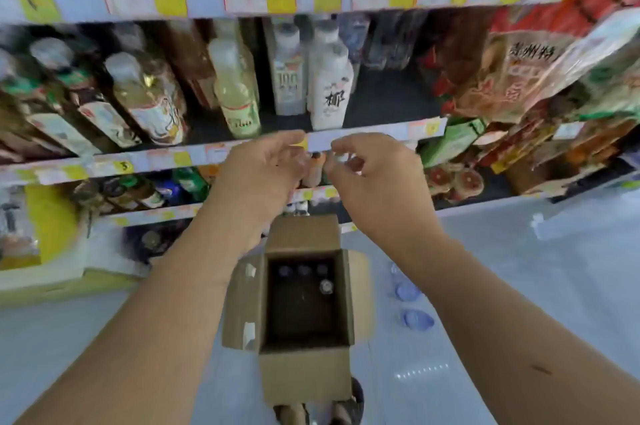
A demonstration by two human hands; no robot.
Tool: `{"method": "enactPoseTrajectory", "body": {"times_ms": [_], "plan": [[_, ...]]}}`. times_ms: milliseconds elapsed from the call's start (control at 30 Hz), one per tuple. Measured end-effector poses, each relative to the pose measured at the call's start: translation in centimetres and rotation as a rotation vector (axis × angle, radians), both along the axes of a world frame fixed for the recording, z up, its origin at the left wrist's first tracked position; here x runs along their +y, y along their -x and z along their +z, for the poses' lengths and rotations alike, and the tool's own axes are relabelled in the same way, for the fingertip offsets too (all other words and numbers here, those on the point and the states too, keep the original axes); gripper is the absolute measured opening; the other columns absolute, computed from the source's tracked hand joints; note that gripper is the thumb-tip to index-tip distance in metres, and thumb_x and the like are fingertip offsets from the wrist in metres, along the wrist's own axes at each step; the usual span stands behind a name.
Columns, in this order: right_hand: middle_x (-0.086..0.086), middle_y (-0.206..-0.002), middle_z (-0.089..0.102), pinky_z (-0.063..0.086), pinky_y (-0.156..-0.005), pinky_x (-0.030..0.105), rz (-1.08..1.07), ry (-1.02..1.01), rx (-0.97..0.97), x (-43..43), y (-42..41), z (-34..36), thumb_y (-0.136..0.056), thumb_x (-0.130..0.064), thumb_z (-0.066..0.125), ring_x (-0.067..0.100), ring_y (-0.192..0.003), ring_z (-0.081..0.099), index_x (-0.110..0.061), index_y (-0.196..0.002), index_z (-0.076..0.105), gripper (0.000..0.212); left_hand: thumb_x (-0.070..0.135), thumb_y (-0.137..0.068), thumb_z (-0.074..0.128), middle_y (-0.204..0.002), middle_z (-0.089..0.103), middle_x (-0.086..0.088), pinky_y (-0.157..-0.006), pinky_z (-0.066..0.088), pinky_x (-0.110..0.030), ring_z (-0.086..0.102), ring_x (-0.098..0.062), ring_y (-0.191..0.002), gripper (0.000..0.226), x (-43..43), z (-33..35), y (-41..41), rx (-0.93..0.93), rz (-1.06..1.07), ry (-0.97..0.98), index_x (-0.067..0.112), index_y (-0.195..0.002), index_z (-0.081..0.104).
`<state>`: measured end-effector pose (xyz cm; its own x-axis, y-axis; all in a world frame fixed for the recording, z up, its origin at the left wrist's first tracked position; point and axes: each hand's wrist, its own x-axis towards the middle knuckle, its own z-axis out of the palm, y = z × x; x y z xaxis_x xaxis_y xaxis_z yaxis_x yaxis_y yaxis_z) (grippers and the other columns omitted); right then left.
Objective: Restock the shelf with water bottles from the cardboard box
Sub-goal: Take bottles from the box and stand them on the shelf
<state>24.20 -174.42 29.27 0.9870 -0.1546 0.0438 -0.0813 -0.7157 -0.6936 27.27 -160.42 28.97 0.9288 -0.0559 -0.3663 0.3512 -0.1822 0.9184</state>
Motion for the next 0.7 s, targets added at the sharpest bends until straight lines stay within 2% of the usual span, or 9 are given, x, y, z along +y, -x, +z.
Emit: {"method": "enactPoseTrajectory", "body": {"times_ms": [67, 133, 233, 300, 333, 467, 533, 600, 700], "plan": [[0.008, -0.103, 0.071, 0.051, -0.080, 0.033, 0.007, 0.012, 0.063, -0.2, 0.9, -4.9, -0.089, -0.019, 0.065, 0.023, -0.093, 0.064, -0.010, -0.105, 0.074, 0.021, 0.014, -0.095, 0.062, -0.100, 0.069, 0.018, -0.089, 0.054, -0.045, 0.067, -0.012, -0.094, 0.030, 0.5, -4.8, 1.3, 0.062, 0.008, -0.039, 0.030, -0.120, 0.065], [0.006, -0.110, 0.071, 0.046, -0.077, 0.026, 0.015, 0.032, 0.174, -0.4, 1.9, -10.1, -0.089, -0.019, 0.064, 0.022, -0.099, 0.064, -0.016, -0.114, 0.072, 0.026, 0.015, -0.094, 0.063, -0.102, 0.070, 0.017, -0.092, 0.052, -0.042, 0.066, -0.010, -0.098, 0.033, 1.3, -9.9, 2.6, 0.108, 0.004, -0.088, 0.028, -0.125, 0.064], [0.008, -0.107, 0.070, 0.043, -0.079, 0.031, 0.003, 0.052, 0.348, -0.2, 3.2, -18.7, -0.087, -0.014, 0.060, 0.028, -0.101, 0.063, -0.014, -0.108, 0.073, 0.025, 0.022, -0.093, 0.063, -0.116, 0.070, 0.011, -0.099, 0.050, -0.039, 0.064, -0.010, -0.110, 0.033, 2.9, -17.6, 4.8, 0.188, -0.027, -0.163, 0.033, -0.124, 0.064], [0.002, -0.096, 0.067, 0.044, -0.072, 0.030, 0.014, 0.118, 0.495, 0.3, 4.1, -25.4, -0.087, -0.021, 0.058, 0.027, -0.096, 0.062, -0.018, -0.099, 0.070, 0.017, 0.026, -0.094, 0.061, -0.118, 0.068, 0.013, -0.098, 0.051, -0.038, 0.062, -0.007, -0.110, 0.033, 3.7, -22.6, 6.2, 0.254, -0.036, -0.200, 0.037, -0.126, 0.062], [0.000, -0.095, 0.065, 0.041, -0.071, 0.028, 0.024, 0.148, 0.557, 0.7, 4.6, -29.0, -0.088, -0.025, 0.057, 0.027, -0.096, 0.062, -0.020, -0.101, 0.068, 0.018, 0.028, -0.095, 0.060, -0.117, 0.067, 0.015, -0.099, 0.050, -0.038, 0.061, -0.004, -0.108, 0.034, 3.9, -25.1, 6.7, 0.288, -0.042, -0.216, 0.038, -0.128, 0.060], [0.008, -0.125, 0.058, 0.046, -0.085, 0.030, -0.030, 0.142, 0.749, 2.3, 7.0, -41.7, -0.094, -0.024, 0.057, 0.029, -0.105, 0.060, -0.023, -0.131, 0.055, 0.037, 0.026, -0.096, 0.058, -0.117, 0.064, 0.018, -0.101, 0.048, -0.037, 0.058, 0.001, -0.104, 0.040, 4.5, -34.8, 8.3, 0.409, -0.072, -0.217, 0.036, -0.134, 0.055], [0.012, -0.132, 0.051, 0.045, -0.089, 0.031, -0.064, 0.149, 0.800, 2.9, 7.8, -47.2, -0.095, -0.020, 0.058, 0.030, -0.109, 0.058, -0.022, -0.139, 0.047, 0.045, 0.026, -0.095, 0.060, -0.124, 0.064, 0.014, -0.095, 0.047, -0.027, 0.059, -0.002, -0.107, 0.041, 4.8, -39.8, 8.7, 0.427, -0.079, -0.219, 0.035, -0.135, 0.054], [0.015, -0.135, 0.047, 0.045, -0.096, 0.035, -0.104, 0.194, 0.821, 3.1, 7.9, -52.2, -0.095, -0.019, 0.057, 0.034, -0.114, 0.057, -0.023, -0.145, 0.041, 0.052, 0.027, -0.094, 0.060, -0.128, 0.063, 0.013, -0.087, 0.044, -0.020, 0.058, -0.003, -0.111, 0.043, 5.1, -43.8, 8.9, 0.421, -0.095, -0.230, 0.035, -0.136, 0.054], [0.017, -0.136, 0.044, 0.044, -0.099, 0.037, -0.140, 0.265, 0.817, 3.0, 7.3, -58.6, -0.094, -0.014, 0.057, 0.037, -0.114, 0.056, -0.021, -0.142, 0.043, 0.051, 0.030, -0.093, 0.061, -0.129, 0.061, 0.014, -0.092, 0.047, -0.025, 0.058, -0.002, -0.111, 0.043, 5.3, -48.6, 9.3, 0.415, -0.126, -0.232, 0.037, -0.135, 0.053]]}}
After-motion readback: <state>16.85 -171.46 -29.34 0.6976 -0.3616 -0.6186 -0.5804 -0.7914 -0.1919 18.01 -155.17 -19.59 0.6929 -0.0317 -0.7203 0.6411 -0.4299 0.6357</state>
